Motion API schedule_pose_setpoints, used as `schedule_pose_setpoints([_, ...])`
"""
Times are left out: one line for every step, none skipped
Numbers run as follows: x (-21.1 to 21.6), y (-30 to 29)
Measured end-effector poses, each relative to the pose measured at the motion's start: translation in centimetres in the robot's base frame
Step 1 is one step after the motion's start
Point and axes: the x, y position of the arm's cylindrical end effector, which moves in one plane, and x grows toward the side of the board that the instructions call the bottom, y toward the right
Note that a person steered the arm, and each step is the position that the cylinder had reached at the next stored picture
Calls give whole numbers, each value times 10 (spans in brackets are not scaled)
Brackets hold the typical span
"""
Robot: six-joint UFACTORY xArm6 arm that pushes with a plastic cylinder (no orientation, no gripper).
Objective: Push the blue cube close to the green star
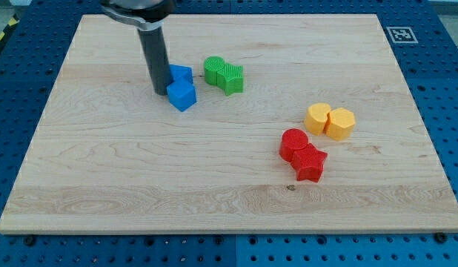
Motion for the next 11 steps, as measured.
schedule_pose_setpoints([-10, 12])
schedule_pose_setpoints([-14, 12])
schedule_pose_setpoints([-13, -3])
schedule_pose_setpoints([7, -27])
schedule_pose_setpoints([33, -17])
schedule_pose_setpoints([35, 16])
schedule_pose_setpoints([23, 34])
schedule_pose_setpoints([20, 47])
schedule_pose_setpoints([31, 52])
schedule_pose_setpoints([60, 77])
schedule_pose_setpoints([56, 133])
